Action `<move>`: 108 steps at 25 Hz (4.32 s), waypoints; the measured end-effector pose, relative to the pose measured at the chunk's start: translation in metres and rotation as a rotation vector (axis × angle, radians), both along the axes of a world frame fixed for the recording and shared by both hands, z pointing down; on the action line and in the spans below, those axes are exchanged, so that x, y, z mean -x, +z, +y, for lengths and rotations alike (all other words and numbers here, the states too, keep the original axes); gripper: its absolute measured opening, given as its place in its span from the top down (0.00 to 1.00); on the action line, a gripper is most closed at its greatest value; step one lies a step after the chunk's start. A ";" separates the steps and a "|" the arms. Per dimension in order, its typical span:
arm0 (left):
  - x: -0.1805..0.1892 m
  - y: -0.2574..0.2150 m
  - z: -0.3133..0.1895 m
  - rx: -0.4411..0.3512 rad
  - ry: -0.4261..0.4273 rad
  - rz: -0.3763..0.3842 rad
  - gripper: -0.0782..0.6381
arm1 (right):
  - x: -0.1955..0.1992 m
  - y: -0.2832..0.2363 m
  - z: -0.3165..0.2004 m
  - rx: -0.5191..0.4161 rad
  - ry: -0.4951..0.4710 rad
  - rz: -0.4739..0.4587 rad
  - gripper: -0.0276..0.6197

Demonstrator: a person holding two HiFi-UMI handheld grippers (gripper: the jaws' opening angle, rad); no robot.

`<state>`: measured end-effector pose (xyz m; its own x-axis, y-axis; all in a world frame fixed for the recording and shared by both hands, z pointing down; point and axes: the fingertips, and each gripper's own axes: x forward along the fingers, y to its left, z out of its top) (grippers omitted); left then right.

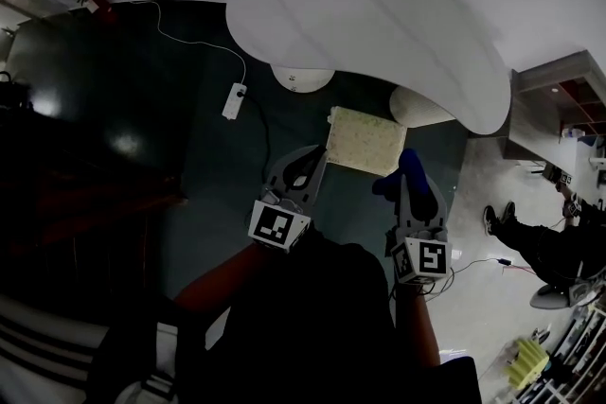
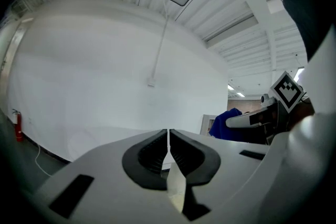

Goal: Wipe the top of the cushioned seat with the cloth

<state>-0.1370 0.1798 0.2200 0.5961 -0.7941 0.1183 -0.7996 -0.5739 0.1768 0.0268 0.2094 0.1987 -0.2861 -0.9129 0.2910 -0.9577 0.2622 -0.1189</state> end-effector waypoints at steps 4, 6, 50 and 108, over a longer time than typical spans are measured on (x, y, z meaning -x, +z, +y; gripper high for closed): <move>0.009 0.010 -0.018 0.009 0.021 0.004 0.86 | 0.012 0.013 -0.020 0.012 0.029 -0.047 0.77; 0.013 0.012 -0.026 0.013 0.013 0.012 0.86 | 0.016 0.028 -0.028 0.053 0.024 -0.030 0.76; 0.003 0.329 -0.139 0.332 -0.120 -0.048 0.86 | 0.063 0.490 -0.215 0.591 -0.211 -0.234 0.76; -0.089 0.403 -0.134 0.469 -0.065 -0.057 0.86 | -0.038 0.656 -0.214 0.818 -0.248 -0.028 0.76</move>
